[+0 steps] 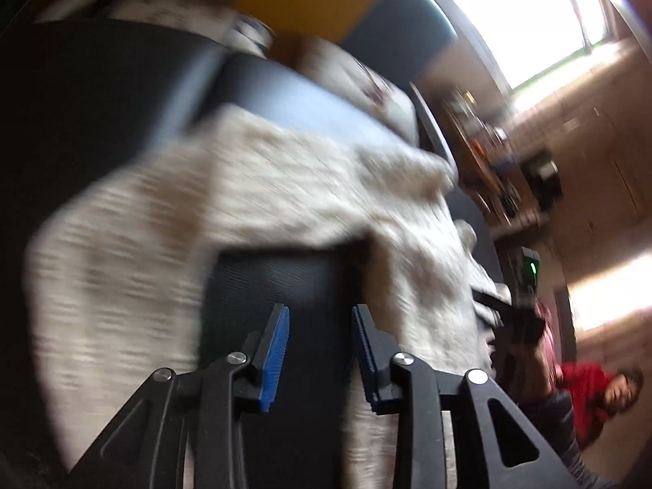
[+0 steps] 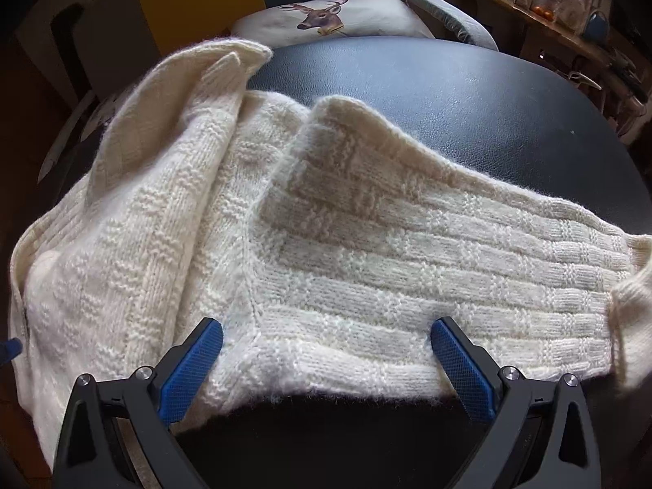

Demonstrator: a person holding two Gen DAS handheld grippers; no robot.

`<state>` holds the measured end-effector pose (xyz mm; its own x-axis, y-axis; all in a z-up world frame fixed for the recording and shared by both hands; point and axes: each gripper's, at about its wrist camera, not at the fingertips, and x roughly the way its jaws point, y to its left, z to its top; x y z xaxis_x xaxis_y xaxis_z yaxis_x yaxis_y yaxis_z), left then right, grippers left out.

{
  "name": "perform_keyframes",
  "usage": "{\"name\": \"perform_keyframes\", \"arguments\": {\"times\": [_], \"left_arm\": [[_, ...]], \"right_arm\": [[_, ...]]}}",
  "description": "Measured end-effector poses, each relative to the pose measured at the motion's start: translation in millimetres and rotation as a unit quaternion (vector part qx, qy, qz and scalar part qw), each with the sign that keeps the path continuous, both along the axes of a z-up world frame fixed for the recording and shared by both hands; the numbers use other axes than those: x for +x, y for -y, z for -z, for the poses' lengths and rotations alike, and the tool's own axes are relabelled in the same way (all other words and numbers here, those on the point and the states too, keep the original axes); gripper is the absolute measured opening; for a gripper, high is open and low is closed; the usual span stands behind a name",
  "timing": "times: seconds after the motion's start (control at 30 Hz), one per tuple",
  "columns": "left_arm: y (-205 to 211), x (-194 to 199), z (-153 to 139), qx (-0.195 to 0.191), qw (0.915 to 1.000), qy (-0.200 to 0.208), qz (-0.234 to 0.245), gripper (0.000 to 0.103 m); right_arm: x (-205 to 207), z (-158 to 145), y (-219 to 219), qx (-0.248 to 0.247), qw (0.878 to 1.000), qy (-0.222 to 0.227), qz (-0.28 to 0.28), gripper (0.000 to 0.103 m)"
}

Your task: Fold clothes

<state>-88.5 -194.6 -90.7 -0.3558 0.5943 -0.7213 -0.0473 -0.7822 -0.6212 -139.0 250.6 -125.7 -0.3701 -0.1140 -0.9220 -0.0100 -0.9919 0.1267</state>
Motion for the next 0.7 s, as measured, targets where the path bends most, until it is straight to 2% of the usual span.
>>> {"name": "perform_keyframes", "arguments": {"times": [0.1, 0.17, 0.3, 0.33, 0.37, 0.4, 0.43, 0.53, 0.6, 0.63, 0.7], "left_arm": [[-31, -11, 6, 0.018, 0.9995, 0.007, 0.024, 0.036], [-46, -20, 7, 0.03, 0.9989, 0.006, 0.035, 0.042], [-62, -43, 19, 0.023, 0.9984, 0.032, 0.04, 0.047], [-64, -47, 23, 0.016, 0.9983, 0.039, 0.042, 0.042], [-65, -47, 22, 0.009, 0.9985, 0.036, 0.04, 0.022], [-67, -45, 20, 0.003, 0.9988, 0.032, 0.037, 0.009], [-68, -44, 18, -0.004, 0.999, 0.028, 0.034, 0.005], [-44, -36, -10, 0.0, 0.9999, -0.009, -0.011, 0.004], [-7, -30, -29, 0.01, 0.9981, -0.023, -0.057, 0.004], [5, -28, -36, -0.022, 0.9963, -0.033, -0.076, 0.004], [25, -27, -33, -0.086, 0.9902, -0.024, -0.107, 0.004]], "right_arm": [[0, -1, -6, -0.016, 1.0, -0.002, 0.009, 0.103], [0, -1, -7, -0.02, 1.0, -0.005, 0.009, 0.103], [2, -1, -4, -0.004, 1.0, -0.015, -0.004, 0.103], [3, -1, -4, -0.001, 1.0, -0.018, -0.008, 0.103], [4, -1, -3, 0.002, 1.0, -0.02, -0.012, 0.103], [4, -1, -3, 0.003, 1.0, -0.022, -0.015, 0.103], [4, -2, -3, 0.004, 1.0, -0.022, -0.02, 0.103], [-2, -3, -6, 0.008, 0.999, -0.011, -0.032, 0.103], [-7, -3, -7, 0.015, 0.999, -0.004, -0.032, 0.103], [-9, -3, -8, 0.019, 0.999, -0.003, -0.031, 0.103], [-13, -3, -9, 0.025, 0.999, -0.003, -0.028, 0.103]]}}
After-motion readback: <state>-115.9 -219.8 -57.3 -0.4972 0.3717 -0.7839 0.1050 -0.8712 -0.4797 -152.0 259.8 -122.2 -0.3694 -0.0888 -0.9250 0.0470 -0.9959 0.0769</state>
